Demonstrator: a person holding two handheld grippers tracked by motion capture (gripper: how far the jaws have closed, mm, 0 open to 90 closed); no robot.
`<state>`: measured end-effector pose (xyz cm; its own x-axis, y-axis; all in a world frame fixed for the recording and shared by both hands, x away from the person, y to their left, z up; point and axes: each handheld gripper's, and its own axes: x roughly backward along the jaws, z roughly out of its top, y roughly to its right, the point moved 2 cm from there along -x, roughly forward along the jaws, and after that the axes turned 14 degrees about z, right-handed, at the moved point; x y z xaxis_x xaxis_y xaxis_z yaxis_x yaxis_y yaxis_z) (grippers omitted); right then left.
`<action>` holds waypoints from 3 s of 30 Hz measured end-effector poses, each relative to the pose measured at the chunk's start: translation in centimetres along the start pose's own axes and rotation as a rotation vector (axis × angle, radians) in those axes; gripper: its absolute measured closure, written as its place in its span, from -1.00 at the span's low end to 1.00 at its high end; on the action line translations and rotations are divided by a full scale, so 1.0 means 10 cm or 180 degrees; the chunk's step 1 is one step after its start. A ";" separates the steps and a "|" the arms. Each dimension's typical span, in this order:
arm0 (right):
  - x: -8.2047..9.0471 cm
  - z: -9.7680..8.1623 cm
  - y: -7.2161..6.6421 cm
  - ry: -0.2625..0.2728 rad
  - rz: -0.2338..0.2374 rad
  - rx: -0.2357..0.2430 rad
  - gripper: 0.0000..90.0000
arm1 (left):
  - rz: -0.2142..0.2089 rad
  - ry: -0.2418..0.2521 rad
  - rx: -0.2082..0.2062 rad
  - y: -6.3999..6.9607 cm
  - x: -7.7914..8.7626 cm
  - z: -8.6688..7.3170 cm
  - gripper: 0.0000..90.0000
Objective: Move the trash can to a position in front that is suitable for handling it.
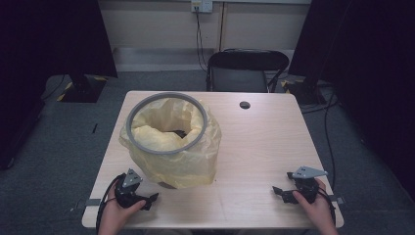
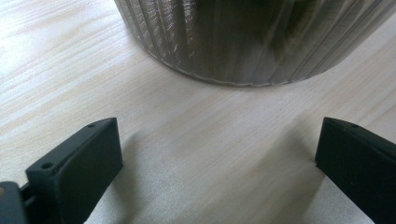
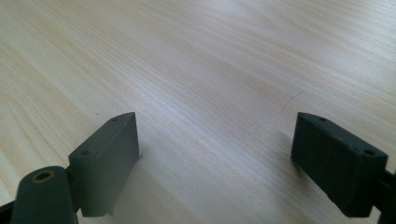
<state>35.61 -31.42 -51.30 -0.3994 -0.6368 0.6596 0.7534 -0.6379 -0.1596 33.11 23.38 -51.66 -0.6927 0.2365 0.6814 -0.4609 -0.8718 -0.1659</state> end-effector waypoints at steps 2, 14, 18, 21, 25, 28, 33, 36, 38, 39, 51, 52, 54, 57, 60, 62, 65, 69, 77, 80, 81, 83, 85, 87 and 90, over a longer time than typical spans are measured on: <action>0.00 0.00 0.00 0.0000 0.0000 0.0000 -0.68 | 0.0003 -0.0005 0.0000 0.00 0.00 0.00 -1.00; 0.00 0.00 0.00 0.0000 0.0001 -0.0001 -0.68 | 0.0009 -0.0010 0.0025 0.00 0.02 -0.01 -0.96; 0.00 0.00 0.00 0.0000 0.0001 -0.0001 -0.68 | 0.0015 0.0014 0.0022 -0.02 0.06 0.00 -0.72; 0.00 0.00 0.00 0.0000 0.0001 -0.0001 -0.68 | -0.0016 -0.0010 0.0017 0.00 0.08 0.00 -0.66; 0.00 0.00 0.00 -0.0001 0.0001 -0.0001 -0.68 | -0.0088 -0.0017 -0.0018 0.03 0.11 0.01 -0.65; 0.00 0.00 0.00 0.0000 0.0000 -0.0001 -0.68 | -0.0130 -0.0015 -0.0031 0.04 0.16 0.02 -0.65; 0.00 0.00 0.00 0.0000 0.0001 -0.0002 -0.68 | -0.0210 -0.0002 0.0000 0.06 0.22 0.04 -0.65; 0.00 0.00 0.00 0.0000 0.0001 -0.0001 -0.68 | -0.0214 0.0022 -0.0019 0.06 0.27 0.07 -0.65; 0.00 0.00 0.00 0.0000 0.0001 -0.0002 -0.68 | -0.0237 0.0043 -0.0028 0.07 0.31 0.10 -0.65; 0.00 0.00 0.00 0.0001 0.0001 -0.0002 -0.68 | -0.0237 0.0043 -0.0028 0.07 0.31 0.10 -0.65; 0.00 0.00 0.00 0.0001 0.0000 -0.0002 -0.68 | -0.0303 0.0208 -0.0051 0.15 0.54 0.32 -0.65; 0.00 0.00 0.00 0.0001 0.0001 -0.0002 -0.68 | -0.0310 0.0212 -0.0046 0.16 0.56 0.34 -0.65; 0.00 0.00 0.00 0.0001 0.0001 -0.0002 -0.68 | -0.0272 0.0247 -0.0063 0.15 0.59 0.39 -0.65; 0.00 0.00 0.00 0.0000 0.0001 -0.0002 -0.68 | -0.0253 0.0292 -0.0023 0.15 0.60 0.43 -0.65; 0.00 0.00 0.00 0.0000 0.0001 -0.0001 -0.68 | -0.0238 0.0327 0.0036 0.16 0.60 0.49 -0.65; 0.00 0.00 0.00 0.0000 0.0000 -0.0001 -0.68 | -0.0238 0.0351 0.0038 0.18 0.60 0.51 -0.65; 0.00 0.00 0.00 0.0000 0.0000 -0.0001 -0.68 | -0.0215 0.0343 0.0023 0.20 0.58 0.55 -0.65; 0.00 0.00 0.00 0.0000 0.0001 -0.0001 -0.68 | -0.0168 0.0380 0.0089 0.21 0.57 0.58 -0.64; 0.00 0.00 0.00 0.0000 0.0000 -0.0001 -0.68 | -0.0032 0.0422 0.0193 0.20 0.55 0.59 -0.65; 0.00 0.00 0.00 0.0000 0.0000 -0.0001 -0.68 | 0.0026 0.0450 0.0258 0.20 0.54 0.59 -0.65; 0.00 0.00 0.00 0.0000 0.0000 -0.0001 -0.68 | 0.0026 0.0450 0.0258 0.20 0.54 0.59 -0.65; 0.00 0.00 0.00 0.0000 0.0001 -0.0001 -0.68 | 0.0085 0.0488 0.0314 0.20 0.53 0.60 -0.64; 0.00 0.00 0.00 0.0000 0.0000 -0.0001 -0.68 | 0.0120 0.0497 0.0336 0.19 0.53 0.60 -0.64; 0.00 0.00 0.00 0.0000 0.0001 -0.0001 -0.68 | 0.0133 0.0473 0.0341 0.20 0.52 0.61 -0.66; 0.00 0.00 0.00 0.0000 0.0001 -0.0001 -0.68 | 0.0157 0.0474 0.0329 0.21 0.52 0.61 -0.67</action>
<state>35.61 -31.42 -51.30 -0.3993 -0.6369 0.6595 0.7533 -0.6379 -0.1600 31.90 20.13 -44.08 -0.7909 0.2466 0.5600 -0.3703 -0.9215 -0.1171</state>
